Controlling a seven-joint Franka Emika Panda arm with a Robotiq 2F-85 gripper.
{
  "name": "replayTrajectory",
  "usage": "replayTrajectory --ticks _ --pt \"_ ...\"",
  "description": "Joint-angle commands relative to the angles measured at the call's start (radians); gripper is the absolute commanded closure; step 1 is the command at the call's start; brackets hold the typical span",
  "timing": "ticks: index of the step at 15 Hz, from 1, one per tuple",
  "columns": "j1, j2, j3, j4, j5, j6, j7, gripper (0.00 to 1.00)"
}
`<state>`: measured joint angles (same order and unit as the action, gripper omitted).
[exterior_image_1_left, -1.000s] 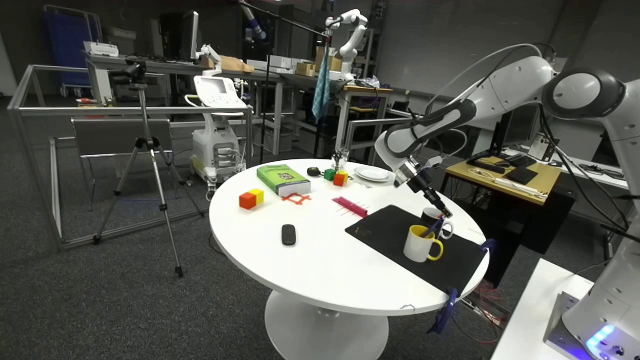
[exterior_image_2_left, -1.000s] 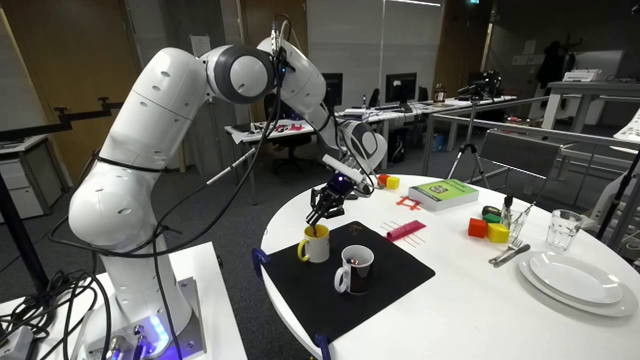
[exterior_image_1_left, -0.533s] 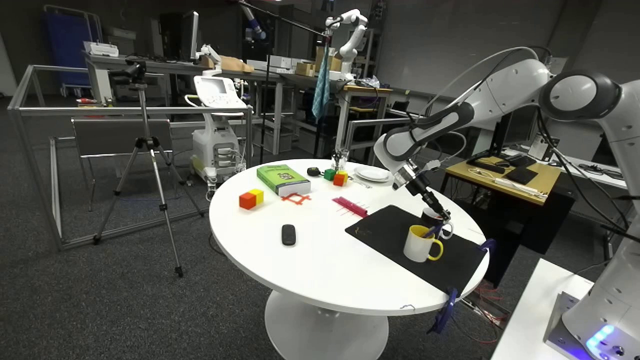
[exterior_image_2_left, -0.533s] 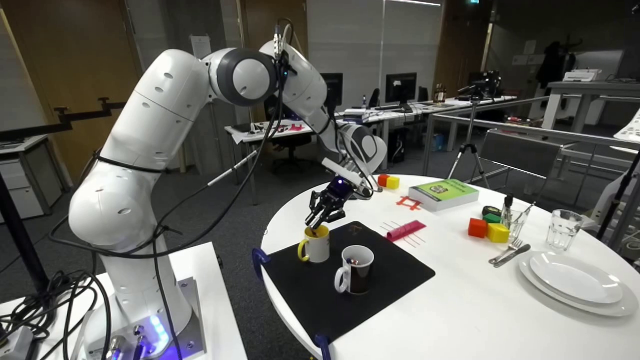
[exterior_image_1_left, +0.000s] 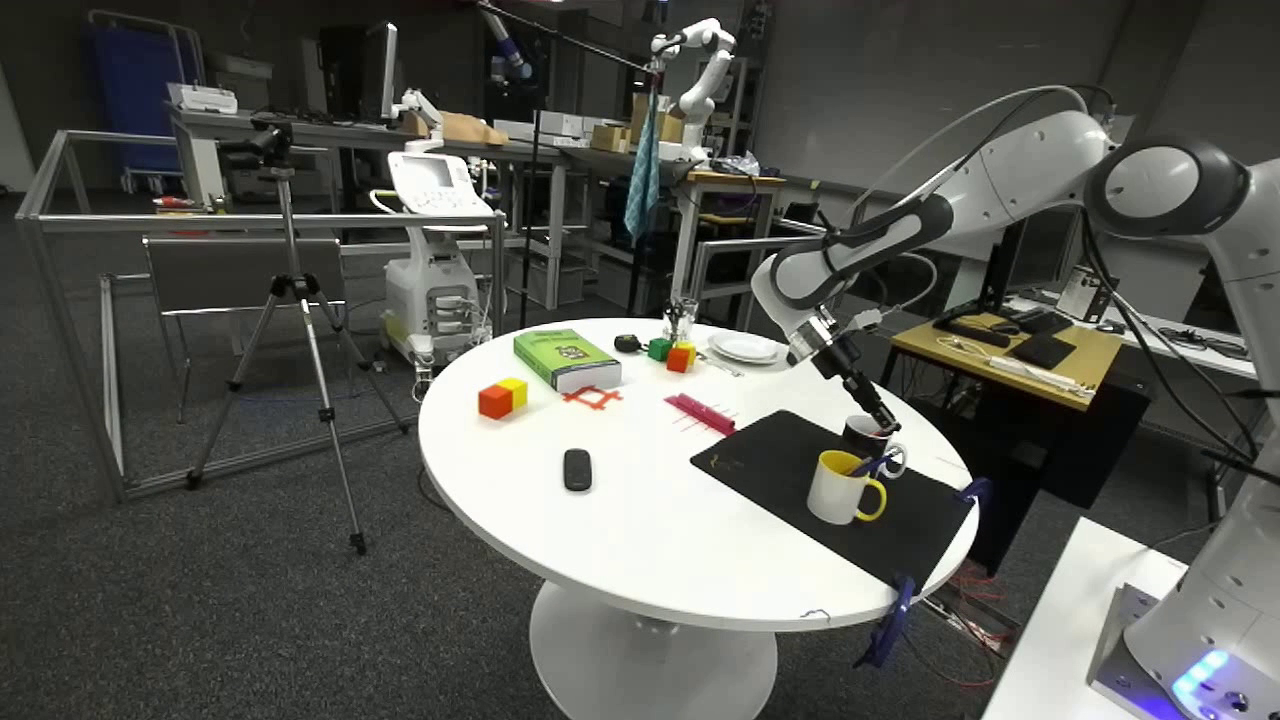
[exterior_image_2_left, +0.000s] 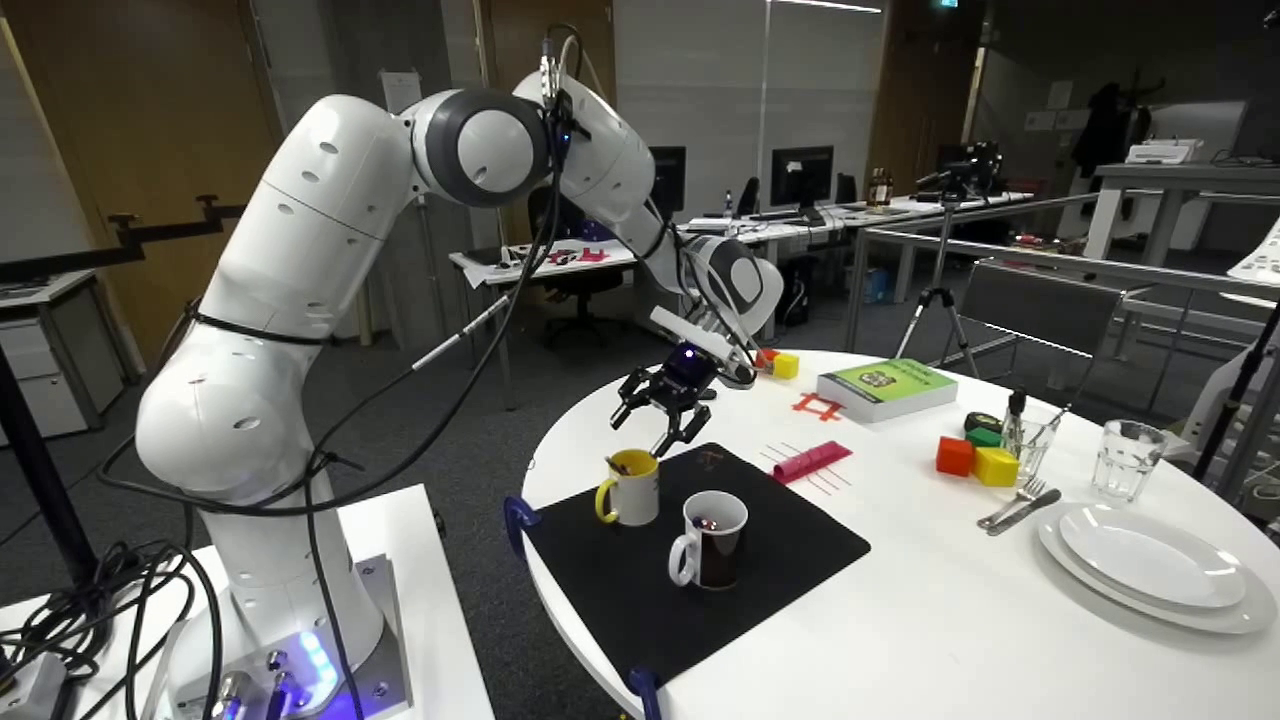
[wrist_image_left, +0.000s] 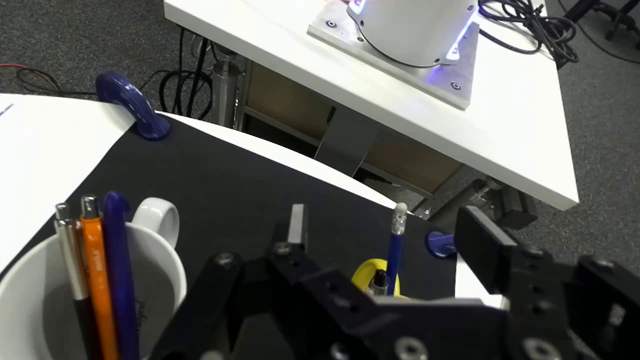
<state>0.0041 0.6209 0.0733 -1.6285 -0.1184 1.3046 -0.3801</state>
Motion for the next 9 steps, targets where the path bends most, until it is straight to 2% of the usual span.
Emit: replayTrajectory --ticks 1,5,9 --pt "-0.025 -0.104 -0.011 -0.054 -0.02 0.039 0.01 0.0" --pt "-0.046 -0.162 -0.025 -0.078 -0.058 0.081 -0.031 0.0" --pt "-0.064 -0.204 -0.035 -0.137 -0.112 0.221 -0.057 0.0"
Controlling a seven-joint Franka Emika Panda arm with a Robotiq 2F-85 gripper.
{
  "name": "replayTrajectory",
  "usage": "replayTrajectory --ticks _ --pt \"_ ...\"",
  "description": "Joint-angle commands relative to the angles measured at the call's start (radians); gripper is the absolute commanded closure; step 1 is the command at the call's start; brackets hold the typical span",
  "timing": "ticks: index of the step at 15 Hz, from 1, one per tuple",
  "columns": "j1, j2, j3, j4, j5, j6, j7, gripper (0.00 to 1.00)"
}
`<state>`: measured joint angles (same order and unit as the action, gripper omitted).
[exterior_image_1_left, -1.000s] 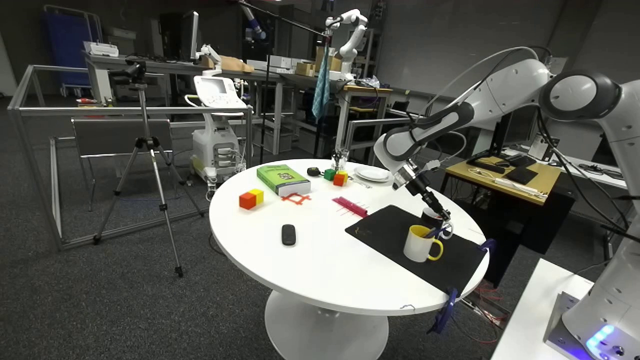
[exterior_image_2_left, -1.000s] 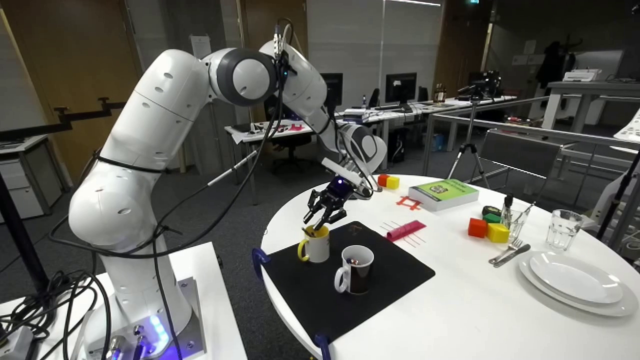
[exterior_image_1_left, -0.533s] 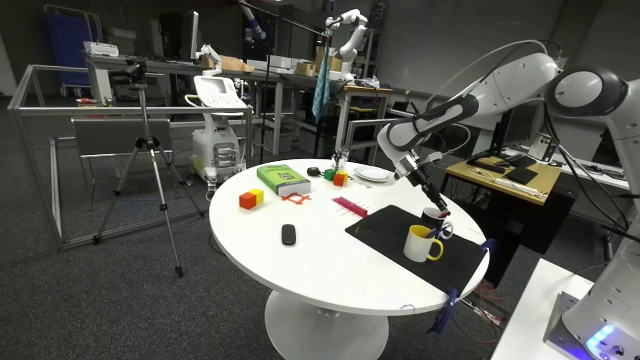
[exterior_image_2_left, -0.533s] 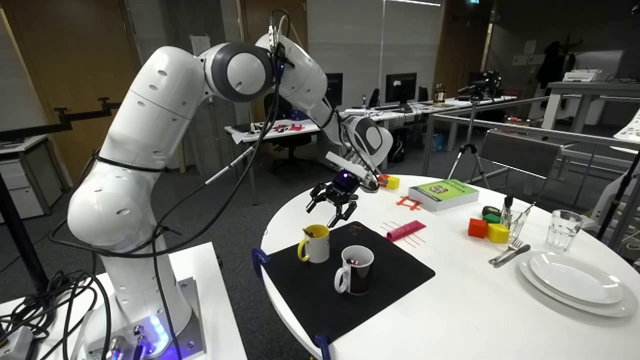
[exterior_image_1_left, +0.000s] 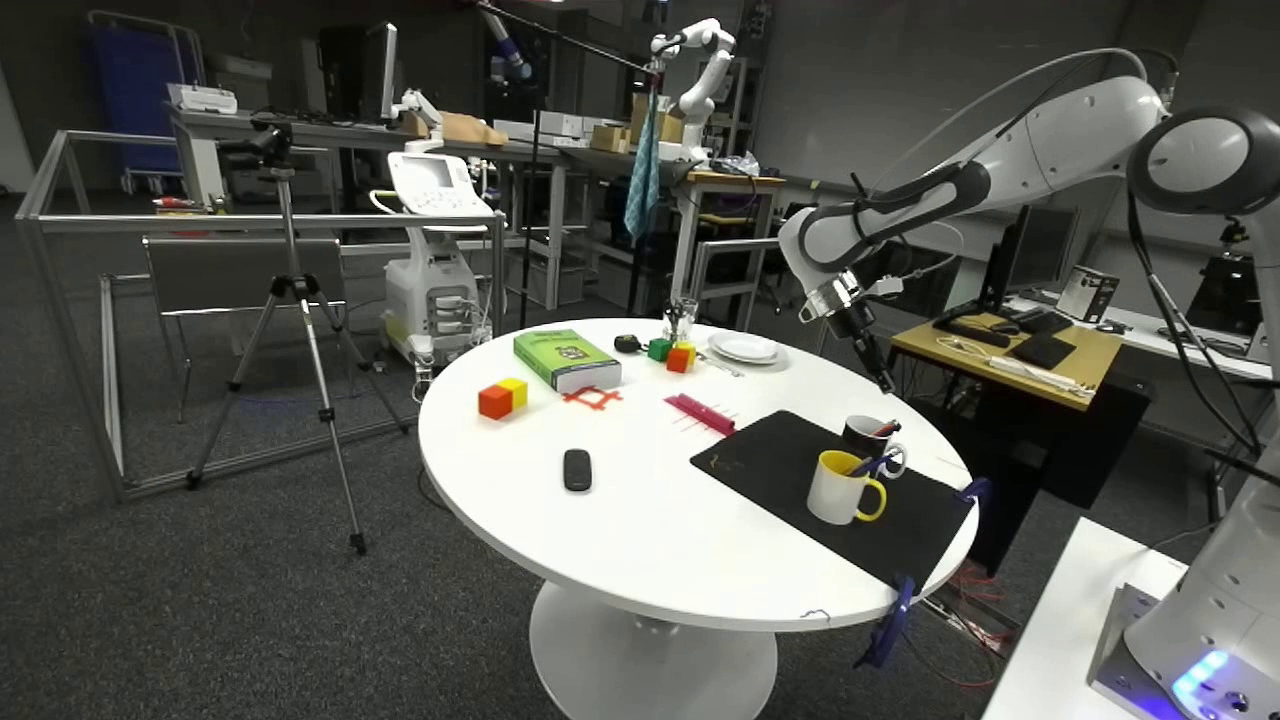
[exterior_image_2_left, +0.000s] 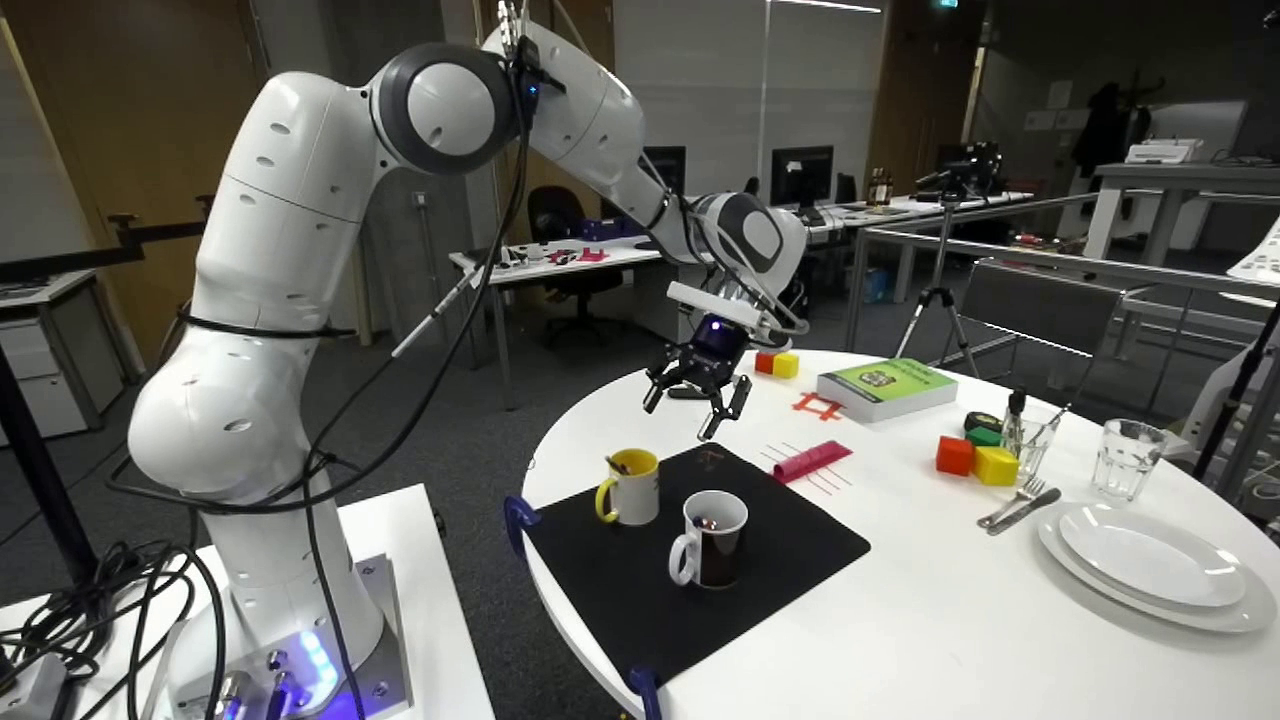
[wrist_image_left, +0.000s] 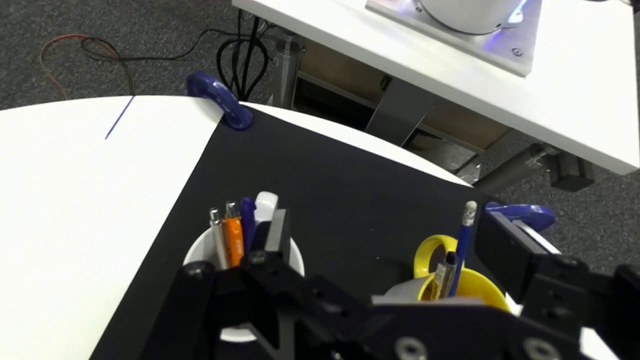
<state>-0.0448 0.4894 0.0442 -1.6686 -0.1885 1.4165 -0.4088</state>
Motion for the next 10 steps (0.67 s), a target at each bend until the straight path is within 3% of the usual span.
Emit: replayTrajectory --ticks 1,7,9,10 --pt "-0.02 -0.081 -0.008 -0.117 -0.051 0.15 -0.03 0.0" --pt "-0.045 -0.105 -0.036 -0.222 -0.096 0.339 -0.051 0.0" --pt "-0.057 -0.109 -0.04 -0.237 -0.081 0.336 -0.072 0.0" --pt "-0.039 -0.041 -0.039 -0.16 -0.078 0.296 -0.041 0.0"
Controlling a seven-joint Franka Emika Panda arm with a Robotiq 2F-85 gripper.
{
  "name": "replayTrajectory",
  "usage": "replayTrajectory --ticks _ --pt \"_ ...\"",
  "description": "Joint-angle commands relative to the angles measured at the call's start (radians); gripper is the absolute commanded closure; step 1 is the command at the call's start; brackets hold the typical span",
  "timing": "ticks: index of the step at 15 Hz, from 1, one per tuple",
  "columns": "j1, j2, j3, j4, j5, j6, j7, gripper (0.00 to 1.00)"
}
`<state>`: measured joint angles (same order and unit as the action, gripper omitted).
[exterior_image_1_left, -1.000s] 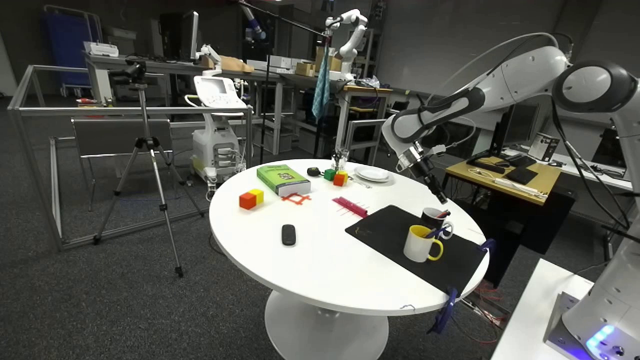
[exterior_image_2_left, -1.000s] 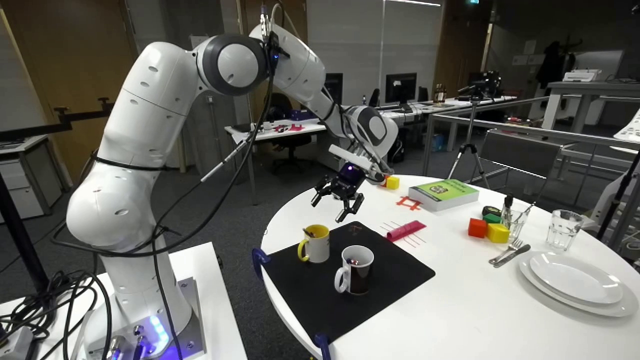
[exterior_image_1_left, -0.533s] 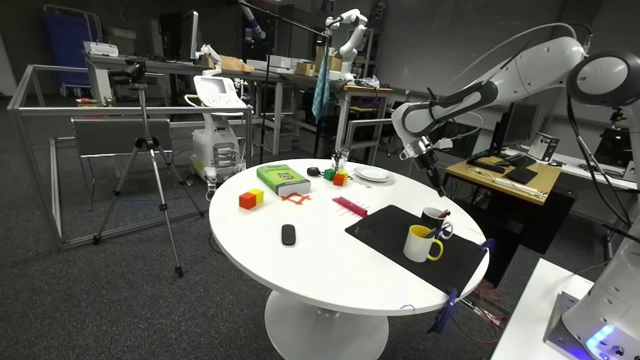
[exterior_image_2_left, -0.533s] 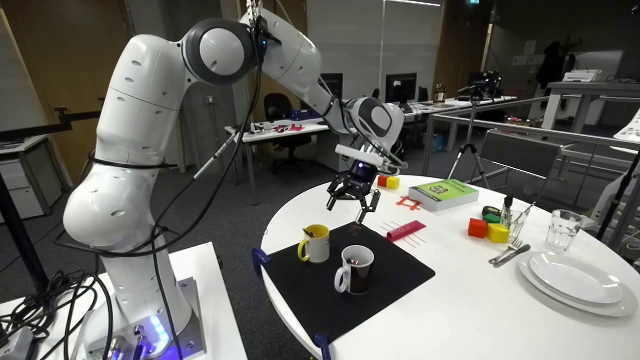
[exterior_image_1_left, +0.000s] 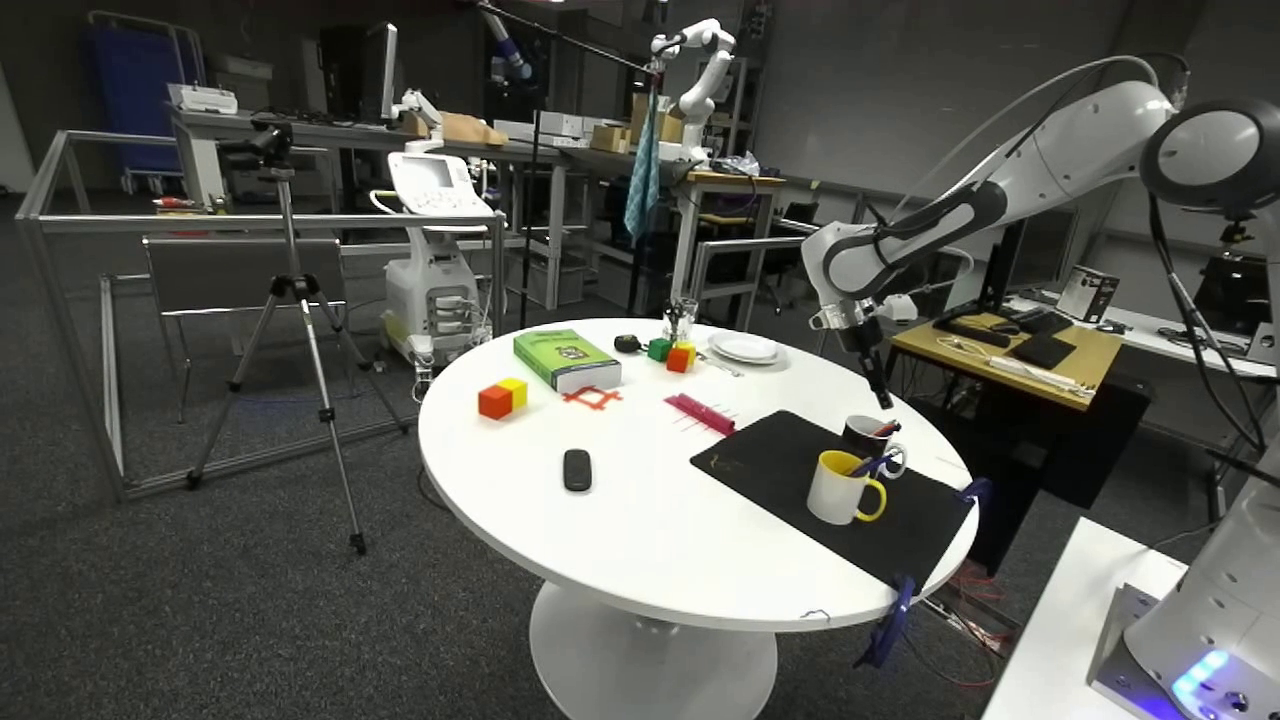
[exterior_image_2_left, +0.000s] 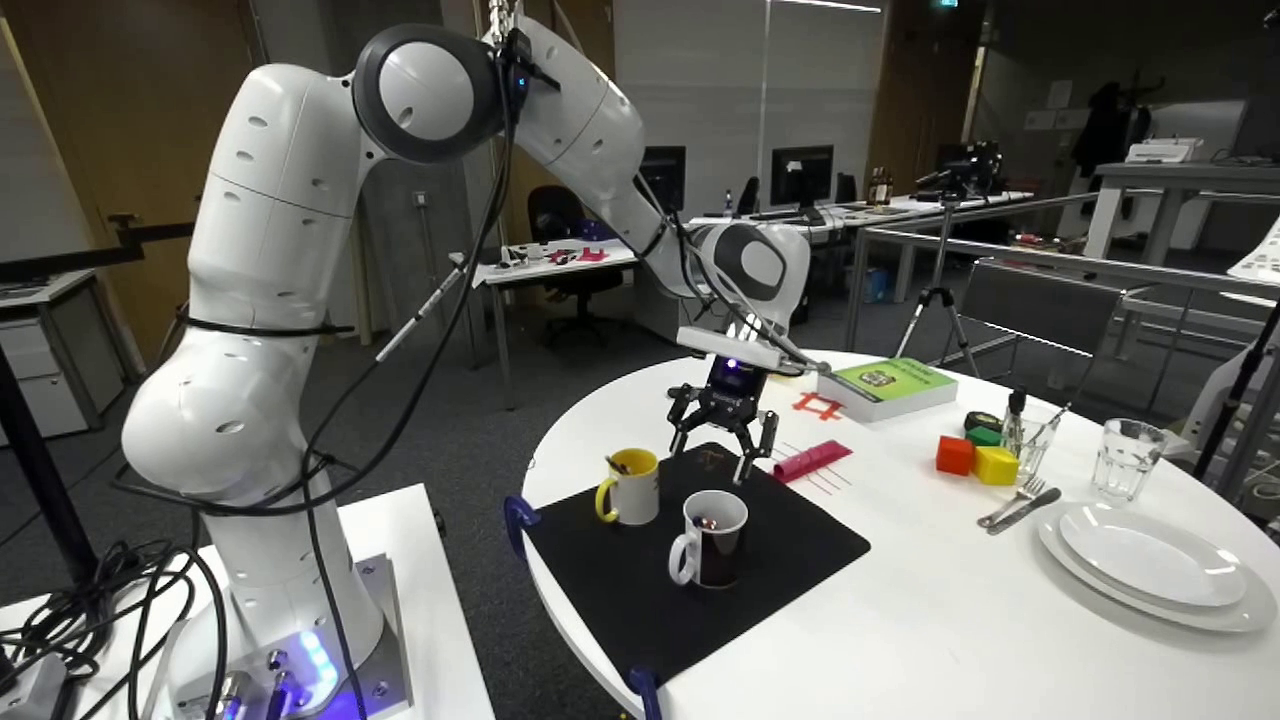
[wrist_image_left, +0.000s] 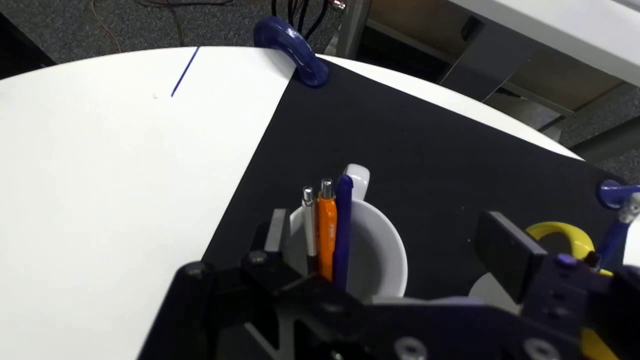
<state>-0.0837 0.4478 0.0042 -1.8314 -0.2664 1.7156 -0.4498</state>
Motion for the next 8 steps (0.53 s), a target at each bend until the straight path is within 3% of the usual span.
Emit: replayTrajectory --ticks 1,8 --pt "-0.004 -0.001 -0.002 -0.004 0.0 -0.002 -0.006 0.0" --pt "-0.001 0.023 0.006 0.001 -0.005 0.009 -0.013 0.0"
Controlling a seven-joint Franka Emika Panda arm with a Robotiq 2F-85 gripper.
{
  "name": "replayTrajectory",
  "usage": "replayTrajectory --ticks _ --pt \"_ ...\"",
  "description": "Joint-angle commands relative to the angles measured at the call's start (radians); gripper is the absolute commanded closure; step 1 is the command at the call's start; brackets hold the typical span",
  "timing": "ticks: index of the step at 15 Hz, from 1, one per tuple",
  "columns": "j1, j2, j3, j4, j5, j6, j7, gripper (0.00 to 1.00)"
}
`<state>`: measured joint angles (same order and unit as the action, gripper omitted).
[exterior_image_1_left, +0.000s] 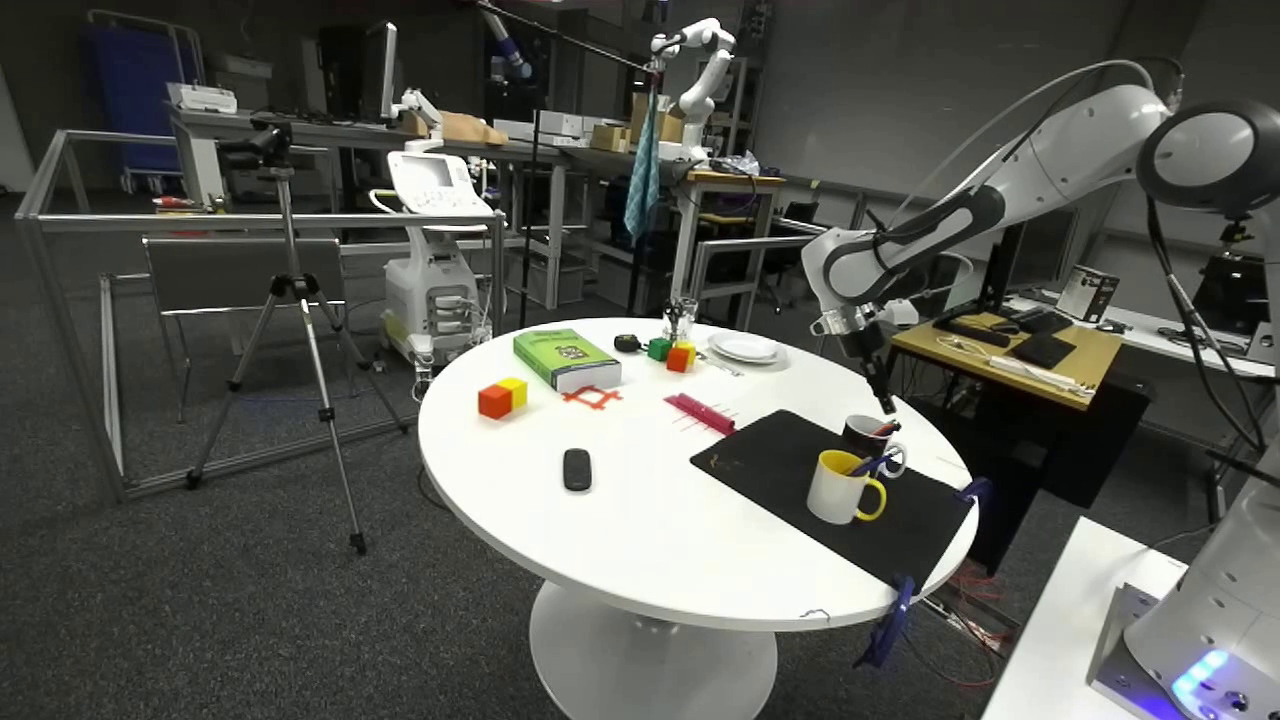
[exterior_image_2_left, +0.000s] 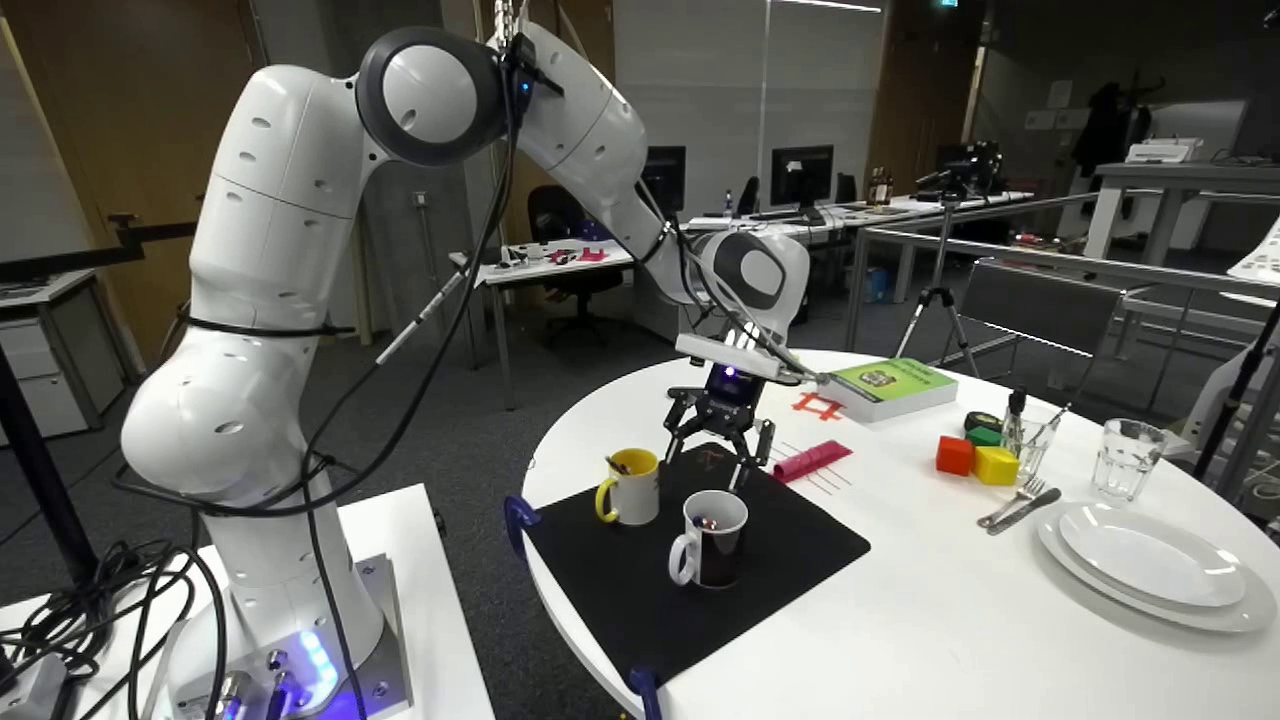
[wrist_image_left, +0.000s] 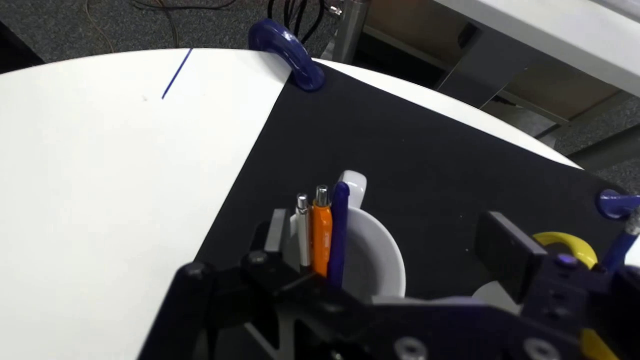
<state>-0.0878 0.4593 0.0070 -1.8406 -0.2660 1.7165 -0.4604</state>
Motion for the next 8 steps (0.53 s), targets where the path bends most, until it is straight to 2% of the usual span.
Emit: replayTrajectory --ticks 1,8 --pt "0.005 0.017 0.005 0.011 -0.003 0.008 -0.002 0.0" --pt "0.013 0.029 0.012 0.011 0.027 -0.021 0.024 0.0"
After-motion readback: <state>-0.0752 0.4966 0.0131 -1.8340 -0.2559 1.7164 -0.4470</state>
